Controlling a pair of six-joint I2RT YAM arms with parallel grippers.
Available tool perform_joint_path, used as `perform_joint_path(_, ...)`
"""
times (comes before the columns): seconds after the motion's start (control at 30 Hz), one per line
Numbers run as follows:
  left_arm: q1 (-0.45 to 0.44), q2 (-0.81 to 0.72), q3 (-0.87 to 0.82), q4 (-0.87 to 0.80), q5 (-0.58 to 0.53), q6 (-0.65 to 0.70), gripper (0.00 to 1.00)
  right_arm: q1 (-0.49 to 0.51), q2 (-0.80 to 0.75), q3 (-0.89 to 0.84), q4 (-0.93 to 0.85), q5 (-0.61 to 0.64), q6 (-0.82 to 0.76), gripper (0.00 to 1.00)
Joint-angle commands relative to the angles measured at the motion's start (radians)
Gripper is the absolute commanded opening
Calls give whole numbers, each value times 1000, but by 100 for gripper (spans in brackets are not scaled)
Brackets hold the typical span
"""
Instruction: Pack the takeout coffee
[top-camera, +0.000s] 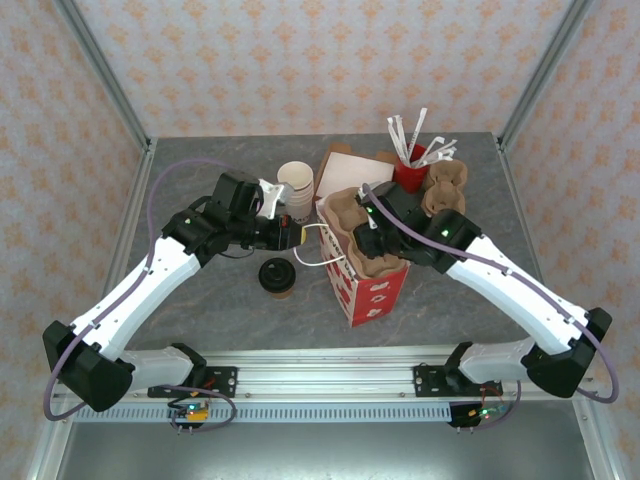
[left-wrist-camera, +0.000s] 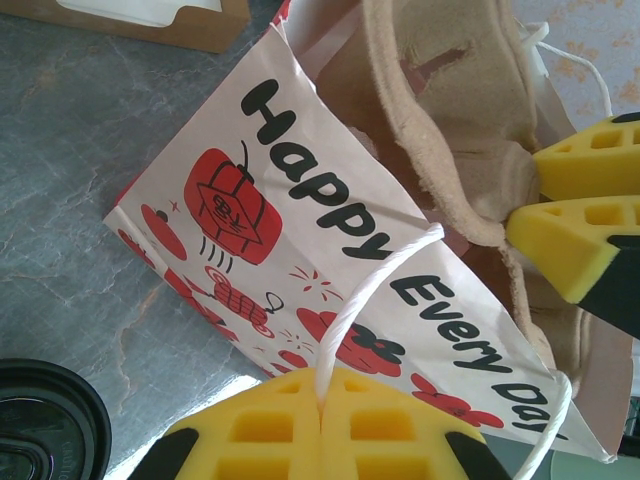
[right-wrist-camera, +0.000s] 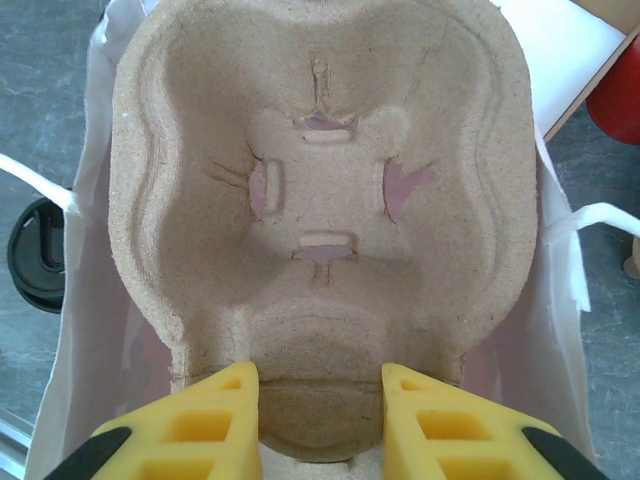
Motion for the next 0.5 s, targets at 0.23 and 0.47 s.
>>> perform_joint_path(0.23, -6, 2, 17, -9, -49, 19, 0, 8, -53, -10, -5, -40, 46, 28)
perform_joint_path(0.47, -17, 9, 22, -8, -69, 16, 0, 8, -50, -51, -5, -41, 70, 28)
